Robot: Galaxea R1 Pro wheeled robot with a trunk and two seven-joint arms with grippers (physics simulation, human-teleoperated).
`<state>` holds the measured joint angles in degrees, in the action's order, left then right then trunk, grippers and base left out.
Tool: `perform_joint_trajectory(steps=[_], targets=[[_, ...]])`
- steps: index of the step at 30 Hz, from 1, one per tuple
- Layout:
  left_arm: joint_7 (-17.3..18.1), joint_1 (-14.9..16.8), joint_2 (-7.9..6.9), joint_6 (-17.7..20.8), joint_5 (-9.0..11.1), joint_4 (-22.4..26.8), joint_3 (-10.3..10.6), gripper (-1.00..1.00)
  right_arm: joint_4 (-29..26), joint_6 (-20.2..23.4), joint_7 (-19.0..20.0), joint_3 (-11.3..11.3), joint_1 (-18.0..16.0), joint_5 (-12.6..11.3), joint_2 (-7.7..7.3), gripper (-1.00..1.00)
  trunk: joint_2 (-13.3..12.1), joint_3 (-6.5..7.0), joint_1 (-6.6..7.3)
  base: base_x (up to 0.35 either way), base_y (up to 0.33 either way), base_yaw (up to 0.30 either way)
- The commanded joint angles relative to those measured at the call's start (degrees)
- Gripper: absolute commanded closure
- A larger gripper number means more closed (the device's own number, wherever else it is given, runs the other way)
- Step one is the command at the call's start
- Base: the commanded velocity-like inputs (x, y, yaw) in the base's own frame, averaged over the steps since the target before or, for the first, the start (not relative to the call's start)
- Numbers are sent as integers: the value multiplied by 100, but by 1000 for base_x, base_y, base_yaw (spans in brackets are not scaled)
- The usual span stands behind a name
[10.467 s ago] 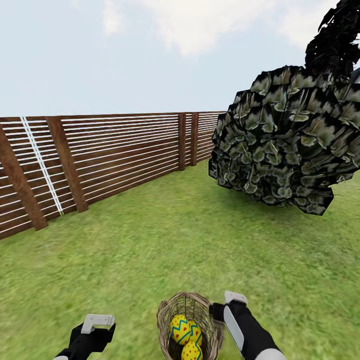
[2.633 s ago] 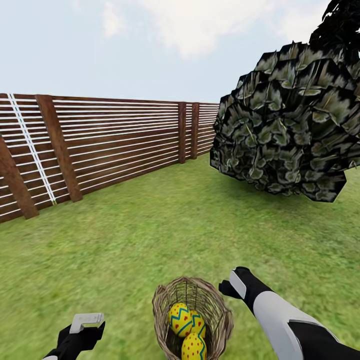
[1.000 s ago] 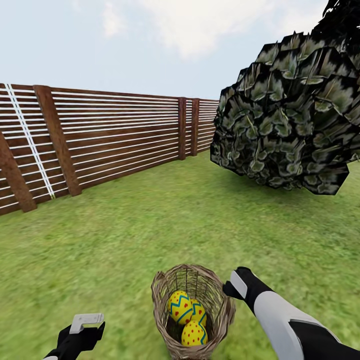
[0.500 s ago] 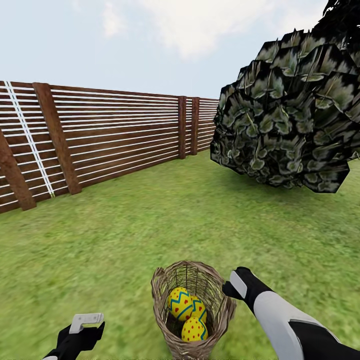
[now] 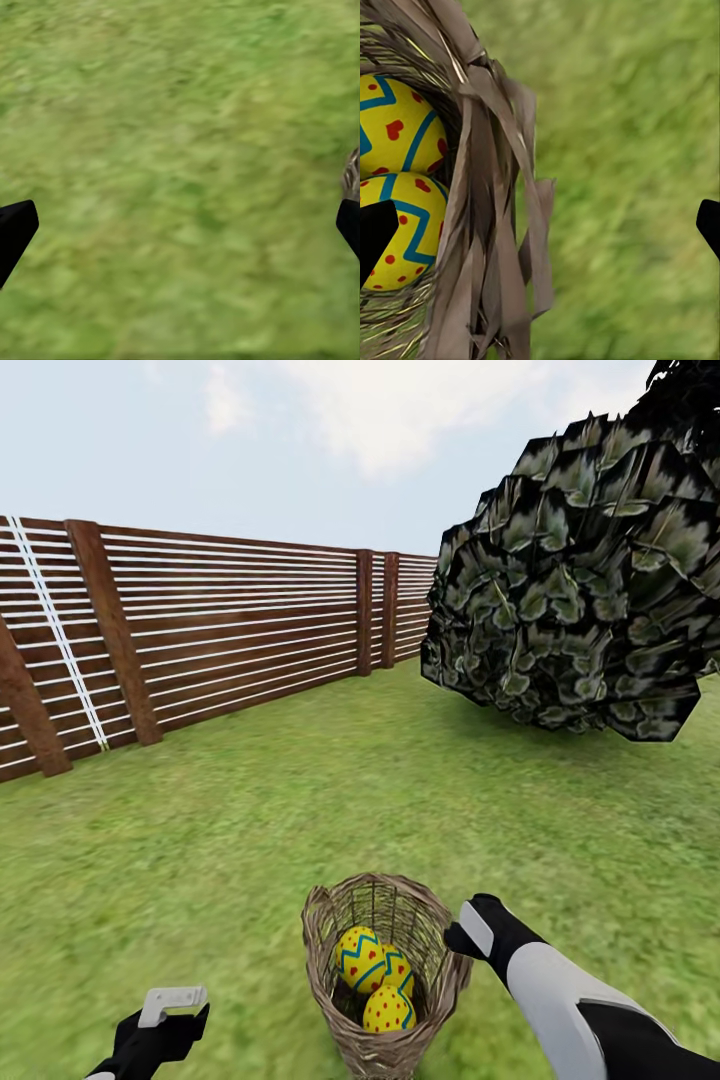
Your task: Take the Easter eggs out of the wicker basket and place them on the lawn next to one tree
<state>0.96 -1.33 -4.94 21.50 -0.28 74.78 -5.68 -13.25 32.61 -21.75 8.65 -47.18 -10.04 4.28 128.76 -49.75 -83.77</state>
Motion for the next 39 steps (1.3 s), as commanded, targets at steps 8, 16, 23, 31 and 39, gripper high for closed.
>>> perform_joint_trajectory(steps=[8, 16, 23, 31, 39], targets=[[9, 1, -4, 30, 0, 11, -1, -100, -11, 8, -42, 12, -1, -59, 14, -100, 204, -95, -110, 0, 0, 0], [9, -1, -7, 30, 0, 16, -3, -100, -11, 8, -40, 6, -1, -59, 20, -100, 365, -167, -198, 0, 0, 0], [9, -1, -7, 30, -6, 15, -2, -100, -11, 8, -40, 5, -1, -59, 28, -100, 485, -221, -264, 0, 0, 0], [9, -6, -7, 30, -7, 14, -3, -100, -11, 8, -40, 5, -1, -59, 29, 100, 485, -221, -264, 0, 0, 0], [9, -6, -7, 33, -7, 18, -4, -100, -11, 8, -40, 5, -1, -59, 45, 100, 485, -221, -264, 0, 0, 0]])
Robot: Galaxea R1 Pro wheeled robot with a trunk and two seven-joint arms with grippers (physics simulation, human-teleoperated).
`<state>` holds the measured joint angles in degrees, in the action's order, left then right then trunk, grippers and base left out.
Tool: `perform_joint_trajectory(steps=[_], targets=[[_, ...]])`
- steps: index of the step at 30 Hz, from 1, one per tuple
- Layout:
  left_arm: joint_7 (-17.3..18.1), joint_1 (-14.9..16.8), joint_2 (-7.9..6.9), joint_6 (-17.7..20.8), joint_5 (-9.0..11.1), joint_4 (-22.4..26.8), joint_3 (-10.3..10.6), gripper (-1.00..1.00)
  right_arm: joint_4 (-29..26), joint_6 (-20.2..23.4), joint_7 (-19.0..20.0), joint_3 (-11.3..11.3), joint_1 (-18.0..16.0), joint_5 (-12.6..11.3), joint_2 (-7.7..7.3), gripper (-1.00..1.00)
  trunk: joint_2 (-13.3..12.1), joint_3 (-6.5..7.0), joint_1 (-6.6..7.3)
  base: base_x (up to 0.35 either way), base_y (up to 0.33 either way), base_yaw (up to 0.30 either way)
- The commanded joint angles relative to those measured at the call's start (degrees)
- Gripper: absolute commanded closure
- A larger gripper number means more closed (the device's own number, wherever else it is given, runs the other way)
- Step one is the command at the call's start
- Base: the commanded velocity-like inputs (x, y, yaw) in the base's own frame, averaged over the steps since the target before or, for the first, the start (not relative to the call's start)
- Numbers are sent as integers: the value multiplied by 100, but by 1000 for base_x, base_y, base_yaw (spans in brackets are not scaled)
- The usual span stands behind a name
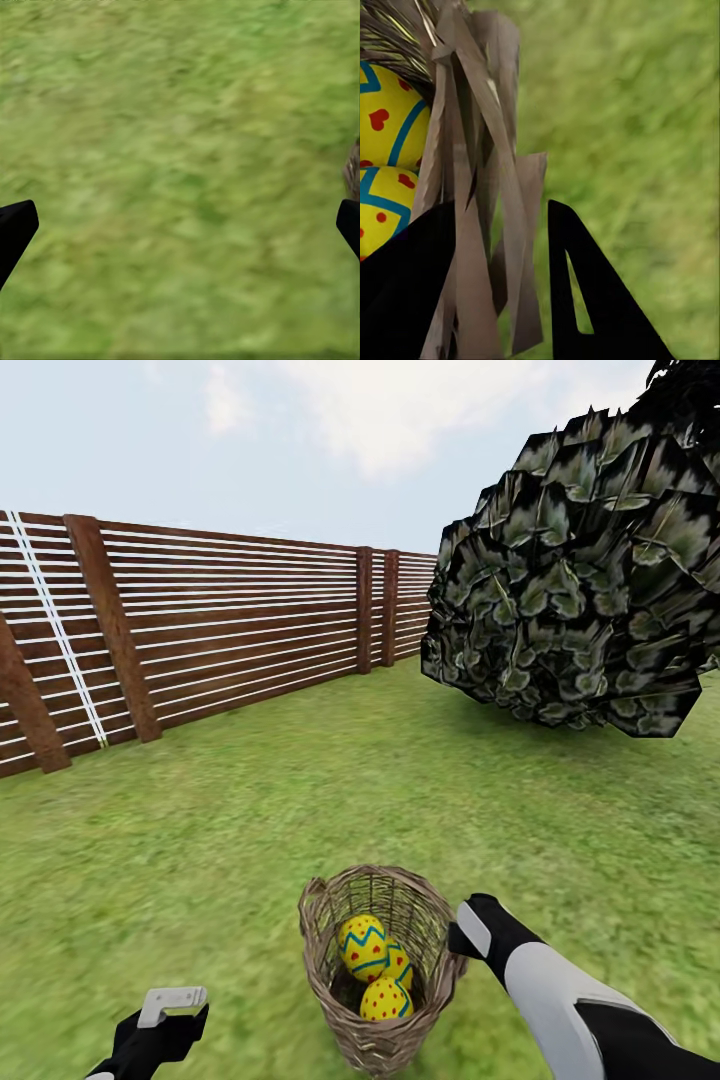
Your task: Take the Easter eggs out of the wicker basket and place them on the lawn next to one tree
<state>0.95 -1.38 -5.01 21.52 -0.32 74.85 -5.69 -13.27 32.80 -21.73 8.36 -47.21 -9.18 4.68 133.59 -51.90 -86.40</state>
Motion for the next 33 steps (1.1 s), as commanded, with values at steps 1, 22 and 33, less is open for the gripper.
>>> perform_joint_trajectory(steps=[1, 22, 33], targets=[[10, -1, 0, 31, -3, 11, -3, -100, -9, -11, -42, 34, 1, -145, 12, 100, 2, -5, 0, 0, 0, 0], [-12, -2, 3, 36, -4, 4, 15, -100, -18, -11, -41, 34, 1, -145, 33, 100, -239, 103, 132, 0, 0, 0], [-16, -1, 3, 36, -18, -14, 15, -100, -77, -82, 126, 20, 1, -139, 33, 100, -680, 300, 374, 0, 0, 0]])
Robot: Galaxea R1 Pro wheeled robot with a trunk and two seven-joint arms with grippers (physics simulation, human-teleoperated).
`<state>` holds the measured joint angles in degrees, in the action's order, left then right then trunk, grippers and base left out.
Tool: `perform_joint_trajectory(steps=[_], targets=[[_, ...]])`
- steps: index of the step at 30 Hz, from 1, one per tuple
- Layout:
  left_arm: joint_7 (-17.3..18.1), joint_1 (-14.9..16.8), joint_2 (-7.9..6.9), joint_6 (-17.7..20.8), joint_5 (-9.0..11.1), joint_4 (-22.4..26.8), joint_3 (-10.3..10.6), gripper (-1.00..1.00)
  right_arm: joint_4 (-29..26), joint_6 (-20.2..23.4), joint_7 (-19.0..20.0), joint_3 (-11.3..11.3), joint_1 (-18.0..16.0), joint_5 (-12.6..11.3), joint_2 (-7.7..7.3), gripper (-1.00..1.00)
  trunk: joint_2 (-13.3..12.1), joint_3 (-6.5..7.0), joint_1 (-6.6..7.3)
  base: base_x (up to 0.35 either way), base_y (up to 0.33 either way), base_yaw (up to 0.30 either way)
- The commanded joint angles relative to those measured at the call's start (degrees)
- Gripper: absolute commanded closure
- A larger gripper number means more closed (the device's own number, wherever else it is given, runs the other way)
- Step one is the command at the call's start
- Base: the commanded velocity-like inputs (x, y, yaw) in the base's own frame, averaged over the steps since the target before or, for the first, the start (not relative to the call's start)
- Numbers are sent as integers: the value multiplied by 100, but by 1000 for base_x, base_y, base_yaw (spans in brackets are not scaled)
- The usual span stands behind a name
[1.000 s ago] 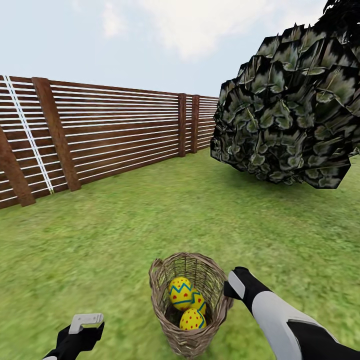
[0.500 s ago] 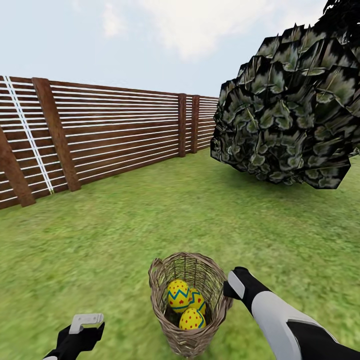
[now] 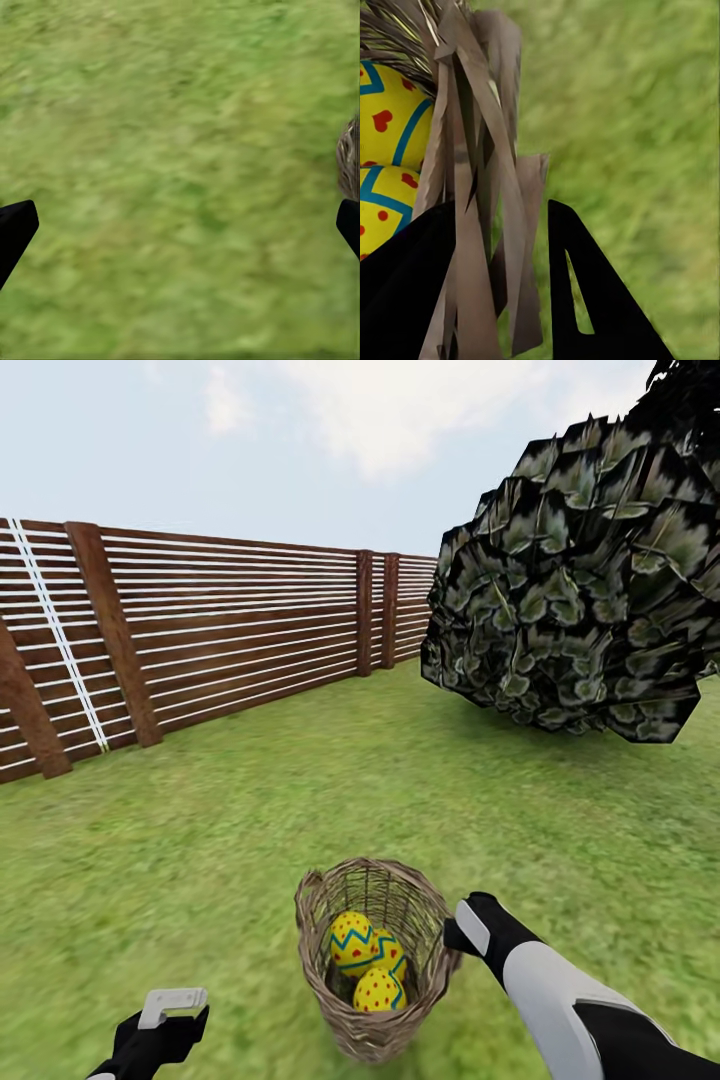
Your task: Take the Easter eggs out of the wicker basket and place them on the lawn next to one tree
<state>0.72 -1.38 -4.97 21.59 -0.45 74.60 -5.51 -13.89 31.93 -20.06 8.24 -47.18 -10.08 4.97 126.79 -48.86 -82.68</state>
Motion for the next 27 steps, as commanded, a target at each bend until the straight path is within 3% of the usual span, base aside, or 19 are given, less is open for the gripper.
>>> perform_joint_trajectory(steps=[1, 16, 27], targets=[[7, 0, -3, 30, -6, 9, -2, -100, -16, 1, -14, 29, -2, -48, -2, 100, -39, 14, 23, 0, 0, 0], [-36, 6, 9, 39, -8, -76, 6, -100, -192, -133, 10, 22, 22, -45, 73, 100, -641, 283, 353, 0, 0, 0], [-42, -5, 76, 254, 39, -116, 2, -100, -178, -102, 15, 54, 67, -55, 72, 100, -1082, 481, 594, -66, 0, 26]])
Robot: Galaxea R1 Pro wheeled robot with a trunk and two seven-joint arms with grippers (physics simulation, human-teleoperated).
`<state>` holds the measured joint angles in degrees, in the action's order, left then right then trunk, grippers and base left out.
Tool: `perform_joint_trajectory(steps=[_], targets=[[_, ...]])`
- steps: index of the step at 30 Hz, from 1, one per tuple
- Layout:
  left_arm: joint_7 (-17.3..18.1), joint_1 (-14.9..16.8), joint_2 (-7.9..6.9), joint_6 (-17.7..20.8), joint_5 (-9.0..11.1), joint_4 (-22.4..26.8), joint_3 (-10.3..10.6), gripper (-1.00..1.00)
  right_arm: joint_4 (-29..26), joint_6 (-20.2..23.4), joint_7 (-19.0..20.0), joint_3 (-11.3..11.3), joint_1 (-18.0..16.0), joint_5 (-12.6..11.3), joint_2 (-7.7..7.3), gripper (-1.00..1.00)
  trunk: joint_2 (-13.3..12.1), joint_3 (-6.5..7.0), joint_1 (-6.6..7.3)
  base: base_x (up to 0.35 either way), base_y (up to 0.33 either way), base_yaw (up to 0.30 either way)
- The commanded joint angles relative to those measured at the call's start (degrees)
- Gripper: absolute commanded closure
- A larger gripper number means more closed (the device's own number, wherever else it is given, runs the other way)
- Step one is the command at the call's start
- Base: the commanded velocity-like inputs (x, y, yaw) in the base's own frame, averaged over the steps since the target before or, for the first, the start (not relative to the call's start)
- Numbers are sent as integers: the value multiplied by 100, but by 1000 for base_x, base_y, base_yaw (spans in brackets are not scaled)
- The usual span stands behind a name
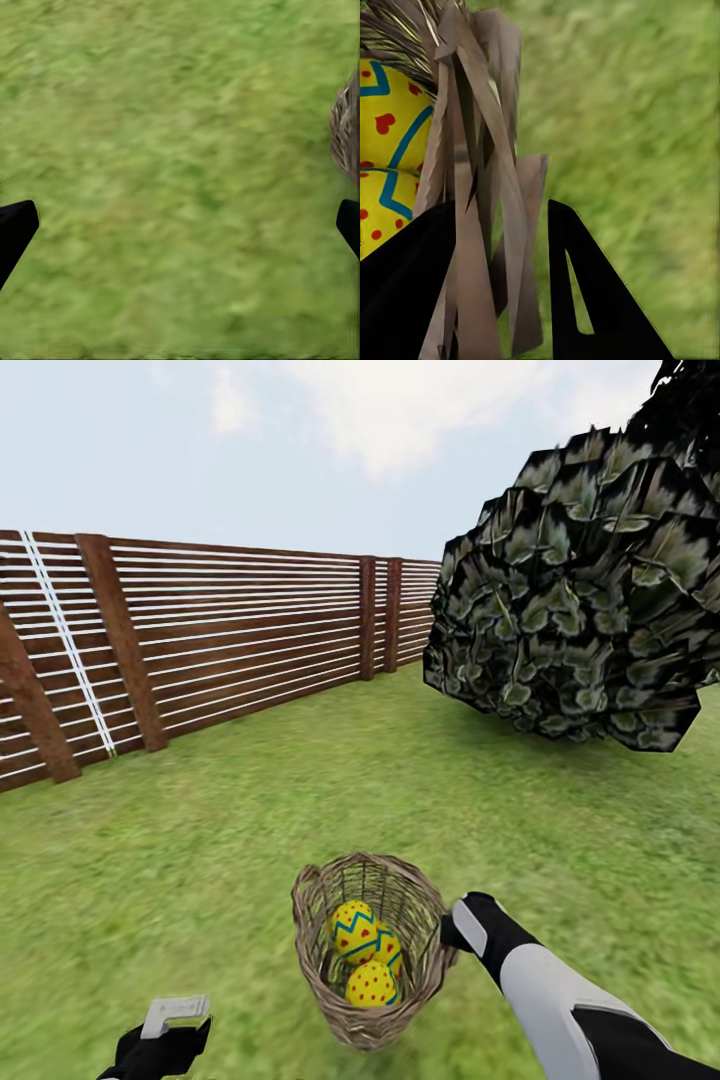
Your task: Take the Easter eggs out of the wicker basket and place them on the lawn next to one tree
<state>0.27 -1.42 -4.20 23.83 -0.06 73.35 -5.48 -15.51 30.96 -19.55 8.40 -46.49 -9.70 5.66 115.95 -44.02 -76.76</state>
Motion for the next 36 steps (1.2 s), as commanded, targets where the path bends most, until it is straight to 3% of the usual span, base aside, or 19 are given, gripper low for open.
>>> perform_joint_trajectory(steps=[1, 7, 12, 27, 32, 36], targets=[[2, -3, 5, 28, 23, -63, -9, -100, -15, -4, -35, 39, 0, -101, 4, 100, -39, 13, 24, -58, 0, 189], [-30, 1, 15, -53, 384, -691, -27, -100, -22, -2, -32, 35, 8, -157, 2, 100, -280, 114, 156, -119, 0, 113], [-38, 2, 9, -84, 417, -883, -35, -100, -10, -15, -24, 31, 12, -163, 14, 100, -480, 203, 266, -313, 0, 118], [-50, 4, 41, -98, 419, -1098, -34, -100, 45, -20, -15, 21, 16, -162, 126, 100, -1082, 472, 595, -103, 0, 240], [-410, 19, 42, -158, 443, -1295, -17, -100, 56, -20, -14, 21, 16, -160, 130, 100, -1282, 562, 705, -149, -76, 242], [-474, 19, 42, -238, 439, -1312, -7, -100, 57, -20, -14, 21, 12, -161, 136, 100, -1443, 634, 793, -266, -179, 242]])
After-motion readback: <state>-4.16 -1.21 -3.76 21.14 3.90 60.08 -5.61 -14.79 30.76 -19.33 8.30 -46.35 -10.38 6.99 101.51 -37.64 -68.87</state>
